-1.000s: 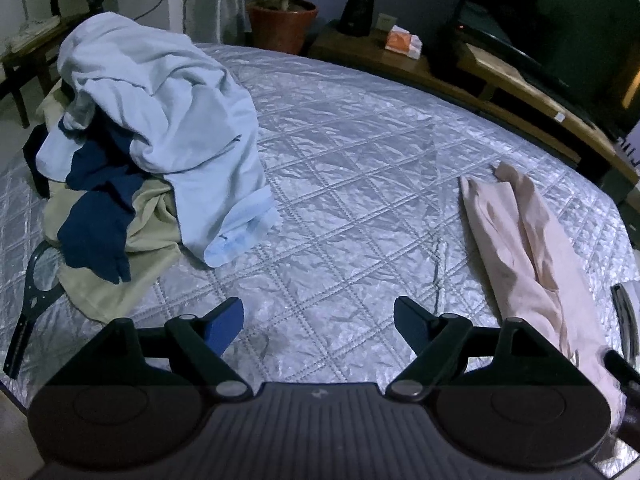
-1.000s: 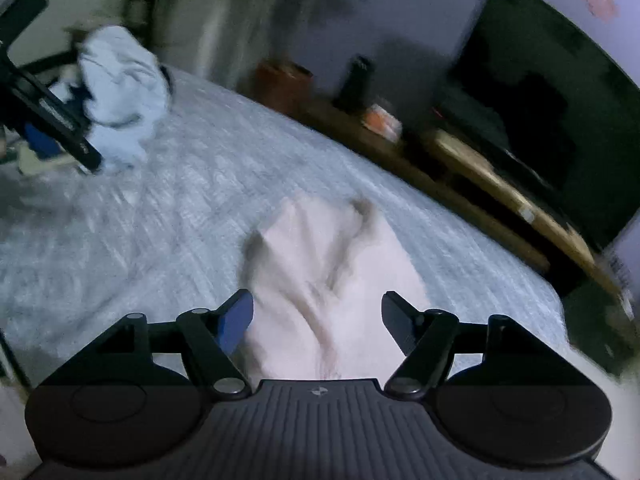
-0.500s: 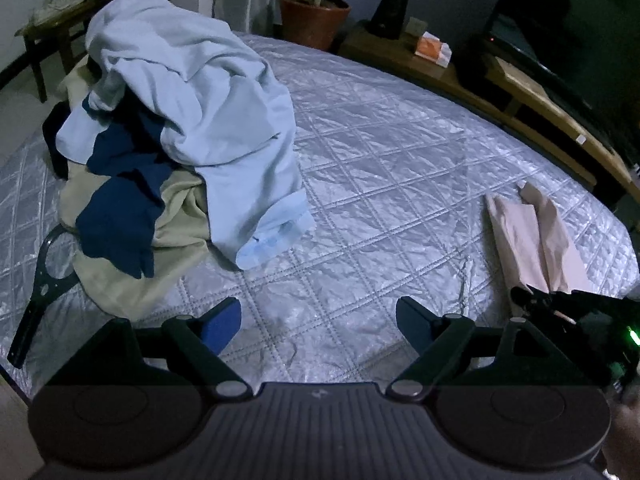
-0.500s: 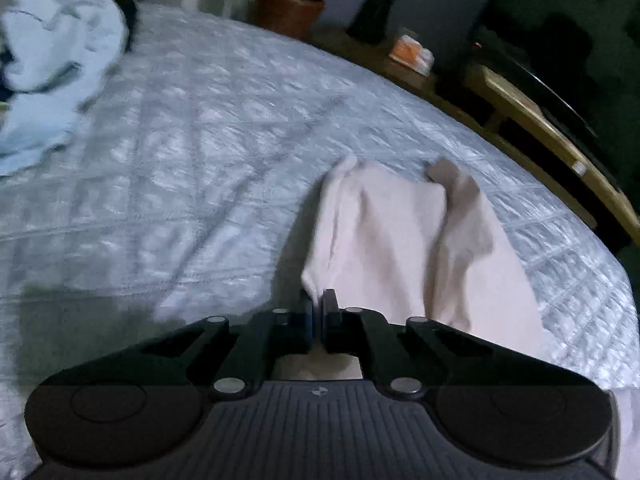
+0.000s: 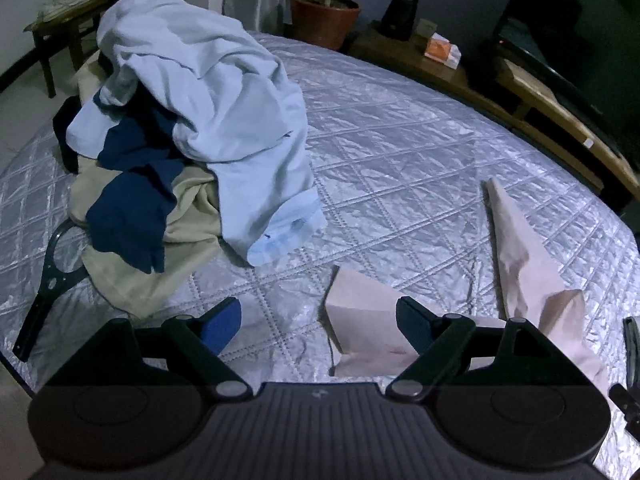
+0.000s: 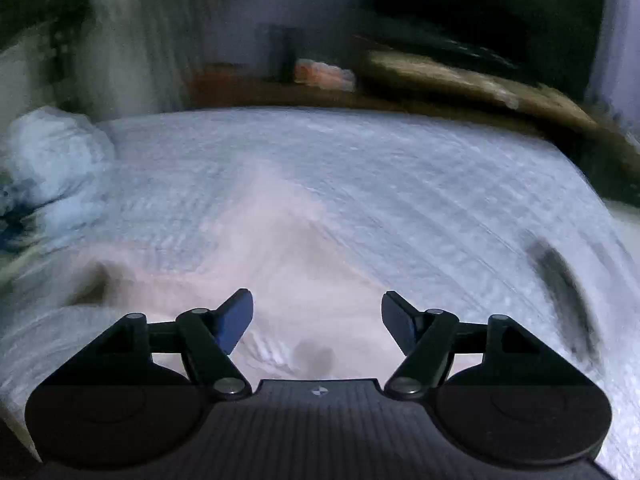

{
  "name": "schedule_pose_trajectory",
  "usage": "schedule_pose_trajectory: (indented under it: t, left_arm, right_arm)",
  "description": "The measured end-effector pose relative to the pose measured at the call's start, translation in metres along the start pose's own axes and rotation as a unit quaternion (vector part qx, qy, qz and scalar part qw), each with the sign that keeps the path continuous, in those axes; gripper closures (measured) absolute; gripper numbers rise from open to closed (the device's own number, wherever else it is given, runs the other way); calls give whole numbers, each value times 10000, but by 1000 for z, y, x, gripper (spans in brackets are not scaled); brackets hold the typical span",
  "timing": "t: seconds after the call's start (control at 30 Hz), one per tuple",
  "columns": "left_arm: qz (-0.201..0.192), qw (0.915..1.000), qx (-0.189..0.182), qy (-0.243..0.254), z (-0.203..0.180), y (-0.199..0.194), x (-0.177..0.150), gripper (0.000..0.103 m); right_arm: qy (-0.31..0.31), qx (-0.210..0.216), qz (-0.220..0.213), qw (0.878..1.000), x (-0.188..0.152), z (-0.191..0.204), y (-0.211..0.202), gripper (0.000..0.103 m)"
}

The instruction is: Fold clothes

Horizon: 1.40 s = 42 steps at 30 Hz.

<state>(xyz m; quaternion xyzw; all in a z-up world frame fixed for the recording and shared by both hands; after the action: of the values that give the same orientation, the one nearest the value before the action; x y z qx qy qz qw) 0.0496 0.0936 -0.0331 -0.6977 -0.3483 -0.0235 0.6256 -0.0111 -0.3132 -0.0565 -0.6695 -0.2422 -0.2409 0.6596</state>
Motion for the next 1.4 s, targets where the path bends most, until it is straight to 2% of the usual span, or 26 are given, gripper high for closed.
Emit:
schedule_pose_trajectory:
  t: [0.07, 0.1, 0.2, 0.3, 0.37, 0.4, 0.43, 0.5, 0.57, 0.63, 0.67, 0.73, 0.77, 0.8, 0.83, 0.87, 0.9, 0.93, 1.03, 1.1, 1.2, 1.3, 1.4]
  left_arm:
    - [11, 10000, -10, 63, -3, 0, -2, 21]
    - [18, 10000, -15, 92, -5, 0, -3, 21]
    - [35, 9999, -9, 146, -9, 2, -4, 21]
    - [49, 9998, 2, 191, -13, 4, -6, 21]
    - [71, 9997, 19, 240, -16, 6, -8, 21]
    - [77, 9996, 27, 258, -17, 6, -8, 21]
    - [80, 9996, 31, 262, -17, 7, -8, 21]
    - [85, 9997, 25, 246, -18, 8, -8, 21]
    - [85, 9997, 14, 248, -20, 8, -8, 21]
    - [81, 9996, 15, 263, -20, 8, -8, 21]
    - [84, 9997, 21, 250, -20, 8, -8, 21]
    - [89, 9997, 33, 221, -19, 8, -7, 21]
    - [90, 9998, 38, 199, -19, 8, -7, 21]
    - [89, 9998, 44, 179, -18, 8, -7, 21]
    - [79, 9998, 53, 165, -17, 8, -6, 21]
    - [73, 9998, 62, 151, -17, 7, -5, 21]
    - [68, 9999, 70, 137, -16, 7, -5, 21]
    - [71, 9999, 74, 121, -16, 7, -5, 21]
    - [76, 9999, 85, 86, -14, 8, -4, 21]
    - [77, 9999, 90, 62, -12, 8, -3, 21]
    - [82, 9999, 69, -20, -8, 8, 0, 21]
    - [122, 9999, 47, -111, -3, 8, 1, 21]
    - [162, 9997, 40, -178, 1, 10, 3, 21]
  right_arm:
    - [753, -635, 422, 9942, -18, -43, 5, 34]
    - [861, -853, 571, 9910, -27, -56, 8, 36]
    - [559, -743, 673, 9934, -47, -57, 18, 37]
    - [527, -454, 568, 9960, -47, -47, 31, 37]
    - [377, -386, 491, 9973, -41, -40, 37, 60]
    - [292, -259, 486, 9981, -36, -37, 38, 80]
    - [96, -262, 500, 9984, -30, -34, 36, 86]
    - [-475, -392, 394, 9973, -15, -30, 33, 91]
    - [-755, -534, 179, 9956, 3, -35, 27, 91]
    - [-1083, -965, 71, 9894, 22, -43, 23, 86]
    - [-1395, -1310, 53, 9815, 29, -43, 24, 83]
    - [-2196, -2120, 44, 9523, 39, -38, 28, 70]
    - [-2332, -2322, -122, 9442, 45, -35, 25, 68]
    - [-2284, -2383, -405, 9431, 51, -32, 19, 62]
    - [-2076, -2213, -645, 9507, 58, -28, 13, 62]
    - [-1778, -1744, -809, 9651, 65, -21, 10, 62]
    - [-1607, -1301, -860, 9746, 70, -12, 12, 61]
    - [-1638, -1000, -828, 9779, 72, 3, 18, 60]
    - [-1983, -210, -674, 9776, 79, 63, 42, 60]
    - [-2210, 163, -643, 9730, 88, 102, 59, 62]
    - [-2397, 459, -503, 9685, 105, 147, 91, 63]
    - [-2200, 553, -193, 9737, 124, 170, 133, 63]
    - [-2113, 259, -26, 9771, 136, 180, 170, 63]
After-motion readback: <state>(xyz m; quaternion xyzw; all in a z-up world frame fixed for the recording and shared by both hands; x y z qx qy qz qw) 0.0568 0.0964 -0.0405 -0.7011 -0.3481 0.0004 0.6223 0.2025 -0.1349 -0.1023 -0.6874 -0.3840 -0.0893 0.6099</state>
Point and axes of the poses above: each gripper's, at about its wrist camera, not at the fingertips, and y roughly the way its jaws point, z to its left, x to its top, the point moved 3 cm from there along y, roughly the way its jaws point, and after that the axes turned 6 degrees about -y, right-handed, at the moved point
